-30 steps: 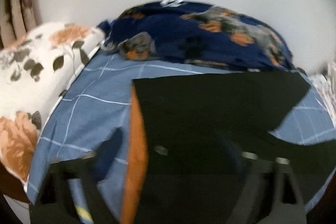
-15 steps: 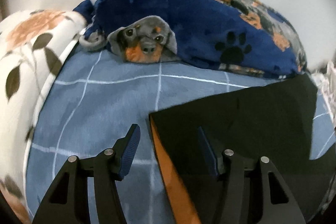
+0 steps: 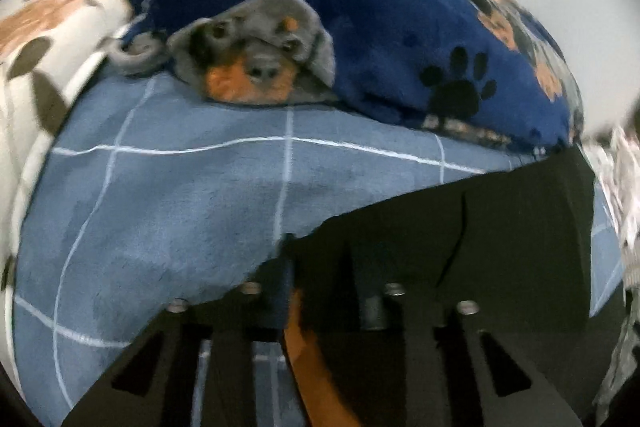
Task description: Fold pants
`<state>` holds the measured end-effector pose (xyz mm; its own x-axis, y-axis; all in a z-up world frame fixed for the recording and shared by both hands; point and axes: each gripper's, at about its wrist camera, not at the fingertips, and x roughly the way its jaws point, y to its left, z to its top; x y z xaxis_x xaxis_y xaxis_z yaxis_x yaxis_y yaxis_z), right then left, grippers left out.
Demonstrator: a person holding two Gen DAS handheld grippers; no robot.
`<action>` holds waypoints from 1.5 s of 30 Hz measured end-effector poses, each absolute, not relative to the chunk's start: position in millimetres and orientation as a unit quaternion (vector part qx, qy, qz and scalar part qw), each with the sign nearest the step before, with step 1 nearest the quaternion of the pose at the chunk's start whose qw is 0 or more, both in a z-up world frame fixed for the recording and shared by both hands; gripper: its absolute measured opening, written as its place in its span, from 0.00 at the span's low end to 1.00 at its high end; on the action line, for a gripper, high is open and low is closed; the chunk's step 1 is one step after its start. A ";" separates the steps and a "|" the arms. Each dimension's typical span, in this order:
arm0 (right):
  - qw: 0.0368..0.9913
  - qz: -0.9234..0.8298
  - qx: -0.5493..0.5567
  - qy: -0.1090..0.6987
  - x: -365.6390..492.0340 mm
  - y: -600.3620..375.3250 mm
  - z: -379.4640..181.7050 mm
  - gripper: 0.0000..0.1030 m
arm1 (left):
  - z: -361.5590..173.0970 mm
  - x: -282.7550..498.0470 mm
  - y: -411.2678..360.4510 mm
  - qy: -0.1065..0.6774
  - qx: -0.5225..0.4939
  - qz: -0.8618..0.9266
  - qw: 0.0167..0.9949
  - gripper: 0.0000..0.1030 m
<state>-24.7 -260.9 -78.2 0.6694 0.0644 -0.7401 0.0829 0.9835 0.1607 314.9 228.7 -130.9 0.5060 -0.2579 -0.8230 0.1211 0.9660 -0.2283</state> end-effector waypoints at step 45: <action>0.743 0.191 0.438 0.469 91.5 -255.7 -108.7 0.06 | -53.2 26.3 186.5 0.418 -0.058 -0.112 0.900 0.17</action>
